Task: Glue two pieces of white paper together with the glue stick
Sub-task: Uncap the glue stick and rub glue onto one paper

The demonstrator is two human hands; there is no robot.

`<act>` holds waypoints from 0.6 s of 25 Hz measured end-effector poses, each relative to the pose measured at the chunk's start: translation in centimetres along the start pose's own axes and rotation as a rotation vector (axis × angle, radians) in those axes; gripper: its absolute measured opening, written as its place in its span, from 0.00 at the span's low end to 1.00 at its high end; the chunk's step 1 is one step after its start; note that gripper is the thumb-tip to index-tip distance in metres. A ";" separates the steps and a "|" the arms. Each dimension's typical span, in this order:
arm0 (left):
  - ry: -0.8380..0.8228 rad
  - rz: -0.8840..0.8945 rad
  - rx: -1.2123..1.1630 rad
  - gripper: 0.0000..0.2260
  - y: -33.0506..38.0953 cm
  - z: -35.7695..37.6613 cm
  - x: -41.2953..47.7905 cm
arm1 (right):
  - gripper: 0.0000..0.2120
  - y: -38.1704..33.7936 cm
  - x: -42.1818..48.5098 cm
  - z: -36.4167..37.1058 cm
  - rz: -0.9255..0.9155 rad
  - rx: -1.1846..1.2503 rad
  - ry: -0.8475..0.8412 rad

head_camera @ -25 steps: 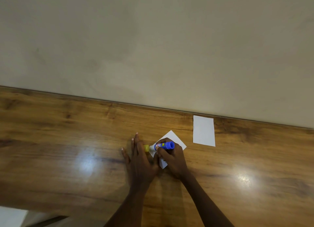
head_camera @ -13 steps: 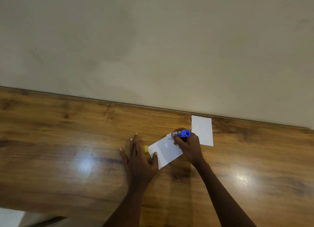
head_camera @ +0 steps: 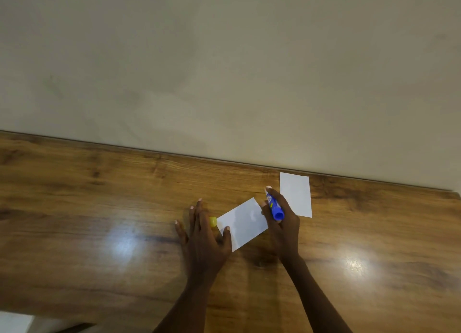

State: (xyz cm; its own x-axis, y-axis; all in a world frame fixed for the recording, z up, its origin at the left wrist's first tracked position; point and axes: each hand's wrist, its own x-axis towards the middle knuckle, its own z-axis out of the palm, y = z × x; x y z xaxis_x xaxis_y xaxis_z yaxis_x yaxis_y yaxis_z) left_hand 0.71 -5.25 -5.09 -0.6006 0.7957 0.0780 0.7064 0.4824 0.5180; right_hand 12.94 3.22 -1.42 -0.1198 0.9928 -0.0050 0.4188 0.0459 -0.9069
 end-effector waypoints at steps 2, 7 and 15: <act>-0.004 -0.004 -0.006 0.36 0.1 0.0 0.0 | 0.19 0.2 -2.3 1.0 -0.012 -0.156 -0.053; -0.007 0.000 -0.028 0.35 0.0 0.0 0.1 | 0.23 0.6 -4.0 3.0 -0.023 -0.478 -0.248; 0.008 -0.008 -0.040 0.33 -0.1 0.3 -0.1 | 0.25 1.4 -3.0 2.0 -0.038 -0.544 -0.240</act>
State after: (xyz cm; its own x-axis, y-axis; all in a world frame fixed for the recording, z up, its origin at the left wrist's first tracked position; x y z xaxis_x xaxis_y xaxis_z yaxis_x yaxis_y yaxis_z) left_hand 0.80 -5.26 -5.41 -0.6092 0.7889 0.0807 0.6863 0.4734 0.5521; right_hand 12.13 0.08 -3.54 -0.3175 0.9394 -0.1292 0.8037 0.1943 -0.5624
